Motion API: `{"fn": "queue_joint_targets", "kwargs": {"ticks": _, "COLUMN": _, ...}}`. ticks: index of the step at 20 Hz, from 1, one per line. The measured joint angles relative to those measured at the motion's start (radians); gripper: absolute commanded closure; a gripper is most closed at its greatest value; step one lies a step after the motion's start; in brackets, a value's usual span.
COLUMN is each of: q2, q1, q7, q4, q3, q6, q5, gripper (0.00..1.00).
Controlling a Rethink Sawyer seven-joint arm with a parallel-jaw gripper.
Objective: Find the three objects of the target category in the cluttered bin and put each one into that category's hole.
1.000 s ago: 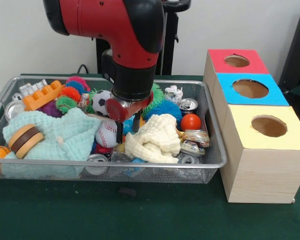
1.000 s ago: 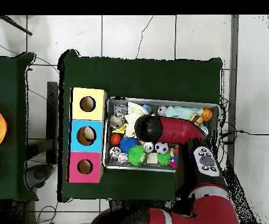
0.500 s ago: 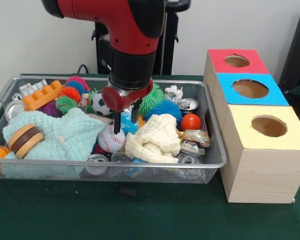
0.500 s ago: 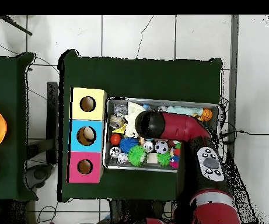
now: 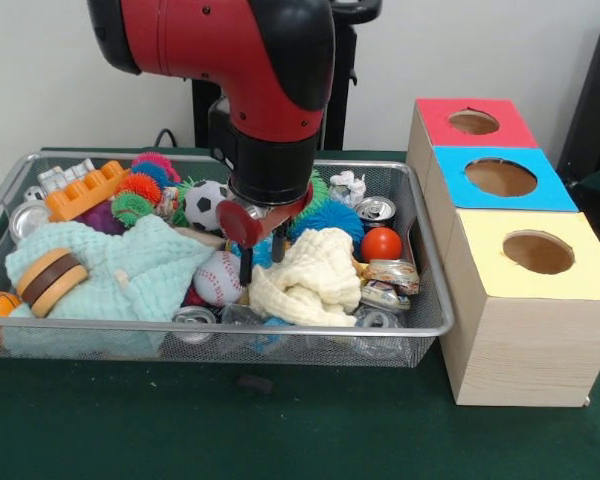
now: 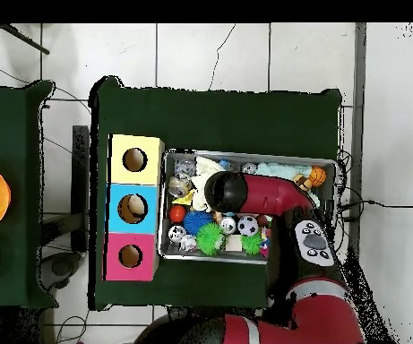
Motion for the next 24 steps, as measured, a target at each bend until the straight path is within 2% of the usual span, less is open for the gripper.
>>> {"fn": "queue_joint_targets", "kwargs": {"ticks": 4, "q2": 0.021, "q1": -0.001, "q7": 0.000, "q4": 0.000, "q3": 0.008, "q6": -0.031, "q5": 0.000, "gripper": 0.00}}
{"fn": "queue_joint_targets", "kwargs": {"ticks": 18, "q2": 0.034, "q1": -0.028, "q7": 0.000, "q4": -0.004, "q3": 0.029, "q6": -0.034, "q5": 0.002, "gripper": 0.00}}
{"fn": "queue_joint_targets", "kwargs": {"ticks": 24, "q2": 0.061, "q1": -0.022, "q7": 0.000, "q4": -0.004, "q3": 0.030, "q6": -0.050, "q5": 0.029, "gripper": 0.00}}
